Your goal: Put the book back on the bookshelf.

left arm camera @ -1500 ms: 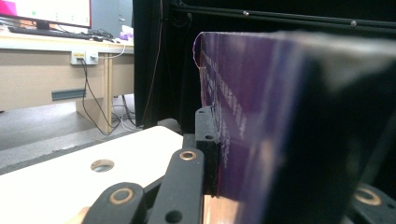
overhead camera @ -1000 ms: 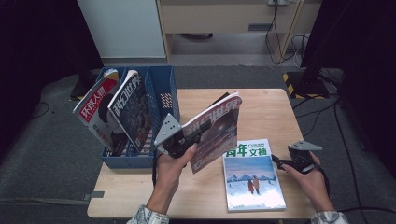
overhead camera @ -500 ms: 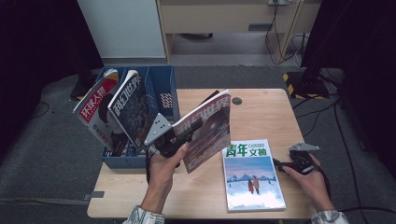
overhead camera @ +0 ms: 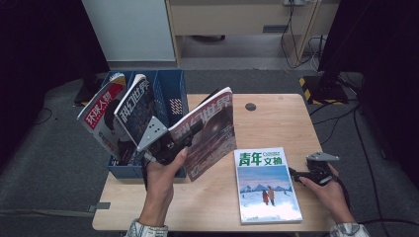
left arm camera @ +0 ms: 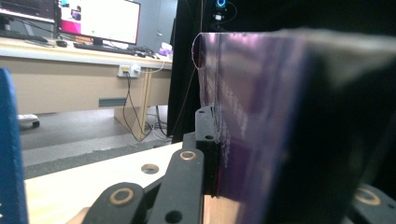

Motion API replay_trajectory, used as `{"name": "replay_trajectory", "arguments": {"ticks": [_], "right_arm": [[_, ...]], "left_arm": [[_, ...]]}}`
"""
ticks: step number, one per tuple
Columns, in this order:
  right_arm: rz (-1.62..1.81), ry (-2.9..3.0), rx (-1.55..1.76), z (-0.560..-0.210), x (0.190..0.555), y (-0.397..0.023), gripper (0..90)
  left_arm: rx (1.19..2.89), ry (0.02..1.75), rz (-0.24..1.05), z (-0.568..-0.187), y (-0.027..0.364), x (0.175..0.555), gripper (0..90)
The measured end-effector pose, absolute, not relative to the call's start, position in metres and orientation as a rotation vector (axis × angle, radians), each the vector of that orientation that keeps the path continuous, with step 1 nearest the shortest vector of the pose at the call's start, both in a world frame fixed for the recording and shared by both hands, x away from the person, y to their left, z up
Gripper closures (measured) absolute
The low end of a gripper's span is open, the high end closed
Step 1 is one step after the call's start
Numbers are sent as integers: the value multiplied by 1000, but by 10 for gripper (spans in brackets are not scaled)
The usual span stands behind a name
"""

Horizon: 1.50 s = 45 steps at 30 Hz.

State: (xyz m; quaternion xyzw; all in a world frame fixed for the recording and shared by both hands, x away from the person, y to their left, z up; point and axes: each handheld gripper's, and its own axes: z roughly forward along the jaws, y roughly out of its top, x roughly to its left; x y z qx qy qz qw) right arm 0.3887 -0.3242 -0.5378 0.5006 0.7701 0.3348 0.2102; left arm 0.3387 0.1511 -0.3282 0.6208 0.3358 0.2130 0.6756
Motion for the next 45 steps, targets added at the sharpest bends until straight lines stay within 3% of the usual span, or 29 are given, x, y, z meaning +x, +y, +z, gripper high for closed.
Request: {"name": "replay_trajectory", "arguments": {"ticks": [12,45], "right_arm": [[926,2139,1396,-538,388,-324,131],[926,2138,1398,-538,388,-324,131]], "left_arm": [[1319,754,502,-303,181,324,840],[1230,827,583,-281,248,305,840]]}}
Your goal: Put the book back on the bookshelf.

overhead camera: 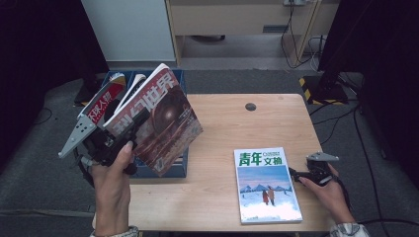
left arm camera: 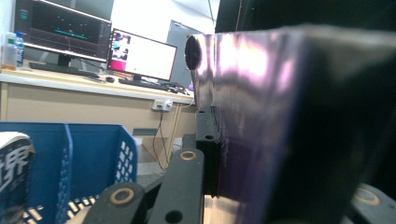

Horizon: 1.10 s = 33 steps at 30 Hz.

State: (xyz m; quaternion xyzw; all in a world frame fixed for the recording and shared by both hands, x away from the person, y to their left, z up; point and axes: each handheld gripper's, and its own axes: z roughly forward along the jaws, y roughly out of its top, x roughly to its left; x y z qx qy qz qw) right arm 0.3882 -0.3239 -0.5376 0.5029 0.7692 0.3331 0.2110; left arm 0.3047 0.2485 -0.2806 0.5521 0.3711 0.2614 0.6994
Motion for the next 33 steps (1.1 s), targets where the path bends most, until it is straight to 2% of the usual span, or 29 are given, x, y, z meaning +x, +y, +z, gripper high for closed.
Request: {"name": "replay_trajectory", "arguments": {"ticks": [9,33], "right_arm": [[925,2137,1397,-538,388,-324,131],[925,2137,1398,-538,388,-324,130]], "left_arm": [[1230,878,629,-286,263,307,839],[1235,932,683,-296,269,315,839]]}}
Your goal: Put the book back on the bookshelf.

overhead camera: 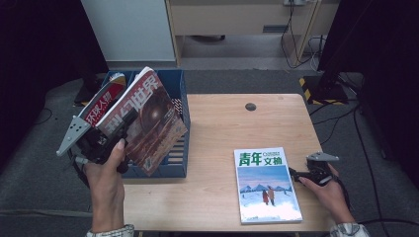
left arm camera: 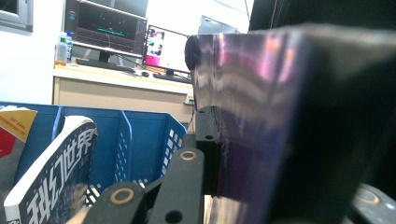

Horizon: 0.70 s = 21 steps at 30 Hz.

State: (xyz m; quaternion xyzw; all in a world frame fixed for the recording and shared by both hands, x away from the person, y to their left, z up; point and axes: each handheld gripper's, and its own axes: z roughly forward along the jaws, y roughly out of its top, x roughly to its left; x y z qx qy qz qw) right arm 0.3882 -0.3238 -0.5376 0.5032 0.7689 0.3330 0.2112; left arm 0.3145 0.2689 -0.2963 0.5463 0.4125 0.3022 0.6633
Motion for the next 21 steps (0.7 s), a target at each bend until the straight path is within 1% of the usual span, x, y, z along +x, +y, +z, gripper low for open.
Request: {"name": "replay_trajectory", "arguments": {"ticks": [21], "right_arm": [[925,2134,1400,-538,388,-324,130]], "left_arm": [[1210,951,738,-294,276,311,840]]}}
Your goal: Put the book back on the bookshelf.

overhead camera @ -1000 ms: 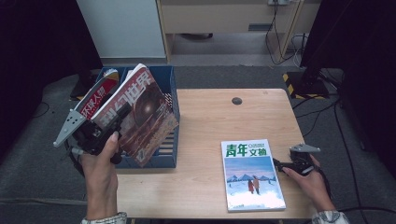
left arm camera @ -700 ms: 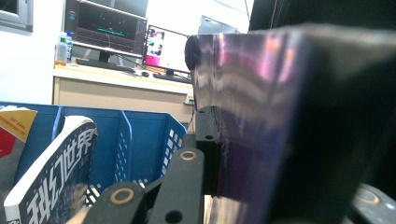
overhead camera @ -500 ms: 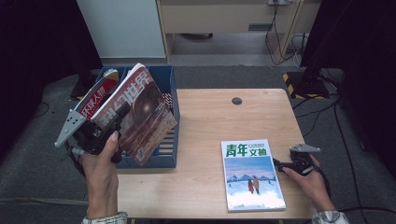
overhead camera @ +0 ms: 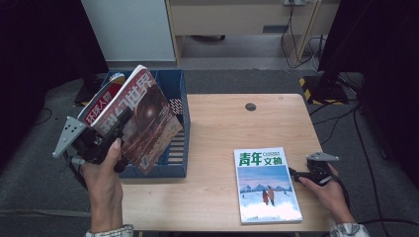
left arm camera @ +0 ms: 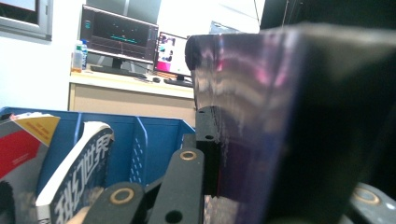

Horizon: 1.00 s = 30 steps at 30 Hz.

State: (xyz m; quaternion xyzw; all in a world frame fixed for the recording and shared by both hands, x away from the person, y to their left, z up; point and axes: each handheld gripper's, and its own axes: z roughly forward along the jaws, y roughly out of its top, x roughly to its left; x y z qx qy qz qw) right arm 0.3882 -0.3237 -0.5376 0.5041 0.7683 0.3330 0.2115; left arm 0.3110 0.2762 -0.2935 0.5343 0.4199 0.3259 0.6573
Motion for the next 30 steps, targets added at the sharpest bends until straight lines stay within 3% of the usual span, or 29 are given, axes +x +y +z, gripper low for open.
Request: {"name": "replay_trajectory", "arguments": {"ticks": [30], "right_arm": [[924,2135,1400,-538,388,-324,128]], "left_arm": [[1188,1040,819,-301,290,315,840]]}}
